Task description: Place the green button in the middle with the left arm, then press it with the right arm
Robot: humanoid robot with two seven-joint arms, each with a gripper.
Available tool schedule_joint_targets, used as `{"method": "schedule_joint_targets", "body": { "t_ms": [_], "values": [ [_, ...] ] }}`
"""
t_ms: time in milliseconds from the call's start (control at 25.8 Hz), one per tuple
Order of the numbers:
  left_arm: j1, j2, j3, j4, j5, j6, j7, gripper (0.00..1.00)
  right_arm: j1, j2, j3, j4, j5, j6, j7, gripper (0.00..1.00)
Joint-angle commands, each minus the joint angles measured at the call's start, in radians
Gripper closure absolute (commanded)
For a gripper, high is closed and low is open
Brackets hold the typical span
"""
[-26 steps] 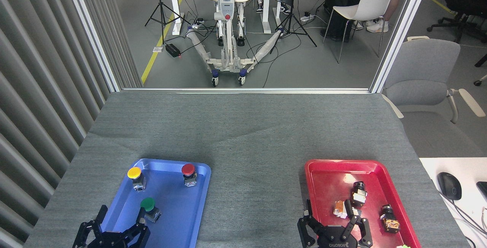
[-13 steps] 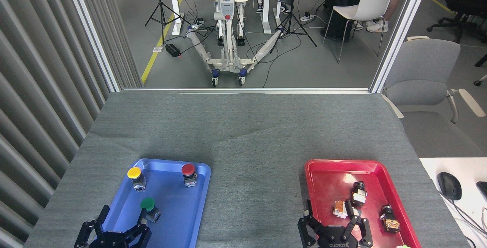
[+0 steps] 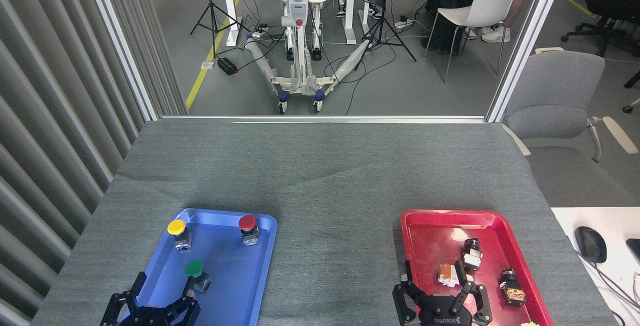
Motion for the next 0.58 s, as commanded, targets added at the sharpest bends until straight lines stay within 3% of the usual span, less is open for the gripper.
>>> {"method": "schedule_joint_targets", "body": {
  "t_ms": [0,543],
  "values": [
    [-0.003,0.0,0.0,0.006,0.0,0.0,-0.002,0.01,0.001,0.0,-0.002,-0.002,0.0,-0.013,-0.001,0.0],
    [-0.08,-0.016,-0.063,0.198,-0.013,0.041,0.001,0.03,0.004,0.0,-0.028,-0.002,-0.001,-0.002,0.004,0.0]
  ]
}}
